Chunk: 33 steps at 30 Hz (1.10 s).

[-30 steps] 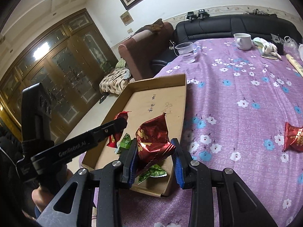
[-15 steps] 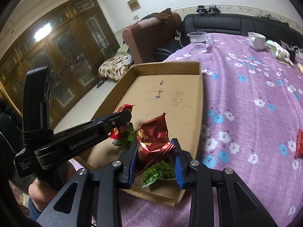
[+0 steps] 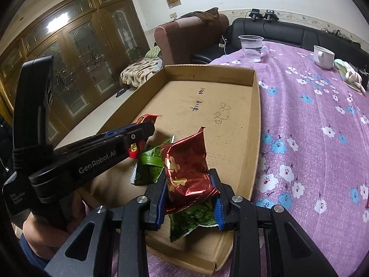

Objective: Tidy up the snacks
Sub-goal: 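Carry the red packet with the left gripper and brown-red candy with the right over the box, then open the left gripper to drop the red packet while the right drops the brown-red candy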

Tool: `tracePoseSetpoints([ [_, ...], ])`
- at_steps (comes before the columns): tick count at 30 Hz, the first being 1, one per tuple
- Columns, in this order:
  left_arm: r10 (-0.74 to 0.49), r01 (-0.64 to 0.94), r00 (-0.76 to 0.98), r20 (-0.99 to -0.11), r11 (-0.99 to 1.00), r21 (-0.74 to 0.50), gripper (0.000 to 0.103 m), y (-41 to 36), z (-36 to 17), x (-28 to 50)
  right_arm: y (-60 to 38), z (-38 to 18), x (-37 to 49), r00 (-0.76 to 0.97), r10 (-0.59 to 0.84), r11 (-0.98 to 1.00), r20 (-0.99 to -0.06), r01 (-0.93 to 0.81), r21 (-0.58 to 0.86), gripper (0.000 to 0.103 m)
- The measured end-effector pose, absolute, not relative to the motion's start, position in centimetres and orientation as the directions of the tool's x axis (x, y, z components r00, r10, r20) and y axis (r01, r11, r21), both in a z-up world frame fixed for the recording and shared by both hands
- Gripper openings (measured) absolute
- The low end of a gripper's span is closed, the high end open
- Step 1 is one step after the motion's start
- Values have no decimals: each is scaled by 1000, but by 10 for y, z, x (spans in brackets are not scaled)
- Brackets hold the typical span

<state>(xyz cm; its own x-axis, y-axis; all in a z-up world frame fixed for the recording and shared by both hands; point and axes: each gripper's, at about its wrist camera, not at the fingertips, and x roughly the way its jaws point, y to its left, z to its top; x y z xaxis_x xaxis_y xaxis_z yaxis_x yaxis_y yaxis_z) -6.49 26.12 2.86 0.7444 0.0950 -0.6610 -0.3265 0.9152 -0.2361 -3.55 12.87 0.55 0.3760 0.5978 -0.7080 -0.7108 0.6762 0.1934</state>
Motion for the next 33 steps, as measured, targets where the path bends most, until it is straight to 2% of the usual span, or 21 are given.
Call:
tracePoseSetpoints([
  [19,104,-337,727,-679,915,-221,16,260,25,-61,126,6,-39,365,614,663,-700,-719,207,34],
  [22,109,-336,727,-678,917,-214,16,258,24,-61,124,6,-39,369,615,663,-696,-721,203,36],
  [25,110,-332,724,-680,921,-204,20,257,23,-60,125,8,-44,380,616,661,-690,-726,190,38],
  [28,117,-327,721,-684,926,-187,24,254,22,-59,123,15,-51,414,623,660,-664,-734,162,48],
  [30,115,-321,727,-677,929,-186,34,252,23,-61,121,19,-55,436,628,661,-644,-736,147,56],
  [33,115,-318,739,-664,928,-194,46,253,25,-64,117,24,-57,461,632,669,-623,-730,139,57],
])
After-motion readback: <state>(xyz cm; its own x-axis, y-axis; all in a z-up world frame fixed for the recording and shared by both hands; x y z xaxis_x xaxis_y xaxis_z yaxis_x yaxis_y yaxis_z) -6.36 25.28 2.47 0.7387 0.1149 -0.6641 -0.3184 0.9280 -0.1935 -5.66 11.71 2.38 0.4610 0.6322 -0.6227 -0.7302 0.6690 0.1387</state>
